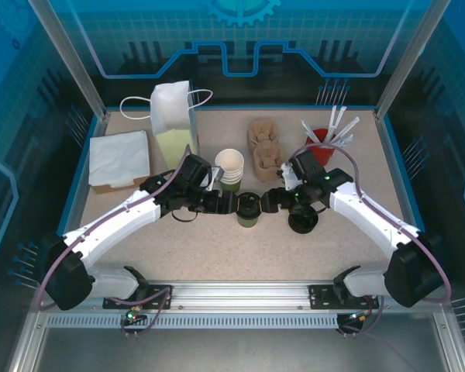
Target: Pack the takeout coffee
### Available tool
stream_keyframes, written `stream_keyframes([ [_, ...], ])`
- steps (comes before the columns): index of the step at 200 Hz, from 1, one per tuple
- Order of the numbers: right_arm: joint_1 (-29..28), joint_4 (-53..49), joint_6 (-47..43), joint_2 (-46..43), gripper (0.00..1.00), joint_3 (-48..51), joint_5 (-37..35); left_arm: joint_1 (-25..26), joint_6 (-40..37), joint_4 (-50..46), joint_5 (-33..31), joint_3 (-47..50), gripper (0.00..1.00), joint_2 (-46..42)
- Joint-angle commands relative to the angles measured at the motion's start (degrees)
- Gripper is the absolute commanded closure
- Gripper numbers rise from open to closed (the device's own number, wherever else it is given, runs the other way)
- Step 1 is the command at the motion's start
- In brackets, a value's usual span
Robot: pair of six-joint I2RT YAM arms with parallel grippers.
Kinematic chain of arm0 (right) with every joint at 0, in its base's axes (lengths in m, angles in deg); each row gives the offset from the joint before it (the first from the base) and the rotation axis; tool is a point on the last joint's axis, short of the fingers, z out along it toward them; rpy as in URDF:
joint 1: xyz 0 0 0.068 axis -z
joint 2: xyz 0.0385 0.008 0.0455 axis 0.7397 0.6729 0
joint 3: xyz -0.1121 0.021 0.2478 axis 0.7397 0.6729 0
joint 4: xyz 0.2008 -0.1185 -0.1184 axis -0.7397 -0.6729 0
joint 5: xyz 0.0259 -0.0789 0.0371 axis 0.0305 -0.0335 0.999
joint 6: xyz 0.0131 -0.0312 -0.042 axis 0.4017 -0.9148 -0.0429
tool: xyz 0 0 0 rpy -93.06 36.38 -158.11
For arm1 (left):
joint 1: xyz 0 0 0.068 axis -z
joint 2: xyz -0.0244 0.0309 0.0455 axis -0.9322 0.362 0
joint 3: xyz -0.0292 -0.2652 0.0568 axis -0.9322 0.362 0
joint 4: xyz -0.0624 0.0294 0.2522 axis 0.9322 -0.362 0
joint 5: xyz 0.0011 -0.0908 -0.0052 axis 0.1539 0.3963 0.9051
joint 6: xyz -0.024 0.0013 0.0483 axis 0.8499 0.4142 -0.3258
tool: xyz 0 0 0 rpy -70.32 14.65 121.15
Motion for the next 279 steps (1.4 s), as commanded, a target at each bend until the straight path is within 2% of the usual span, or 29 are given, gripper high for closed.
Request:
stream_keyframes([
  [1, -1.32, 1.49, 1.55, 1.85, 0.20, -2.40, -0.30, -0.57, 12.05, 6.17, 3.03, 0.47, 0.21, -0.43],
  [13, -1.69, 2.08, 1.95, 2.50, 0.22, -2.54, -0.43, -0.76, 13.06, 7.17, 1.72, 0.99, 0.23, -0.17],
  [31, -1.78, 2.90, 2.69, 3.33, 0.25, -2.63, -0.32, -0.82, 14.98, 11.78, 3.10, 2.57, 0.24, 0.69],
  [63, -1.95, 3.37, 3.02, 4.88, 0.28, -3.24, 0.03, -0.78, 15.29, 12.59, 3.91, 2.03, 0.28, 4.69],
  [104, -1.97, 3.65, 2.88, 5.54, 0.29, -3.69, 0.04, -0.85, 15.33, 11.88, 1.62, 2.36, 0.31, 6.59],
  [137, -2.05, 3.27, 2.67, 7.02, 0.32, -4.59, 0.21, -0.78, 15.27, 13.66, 4.37, 2.49, 0.33, 9.07],
  [167, -2.09, 2.03, 2.36, 7.66, 0.35, -5.05, -0.53, -0.85, 14.71, 13.25, 4.30, 2.43, 0.34, 10.48],
  [215, -2.22, 0.61, 2.07, 8.68, 0.38, -5.26, -0.64, -0.83, 14.25, 11.54, 3.69, 2.89, 0.42, 12.29],
  [279, -2.35, -2.42, 1.48, 10.69, 0.43, -5.88, -2.89, -0.82, 13.52, 10.78, 3.73, 3.30, 0.42, 13.06],
])
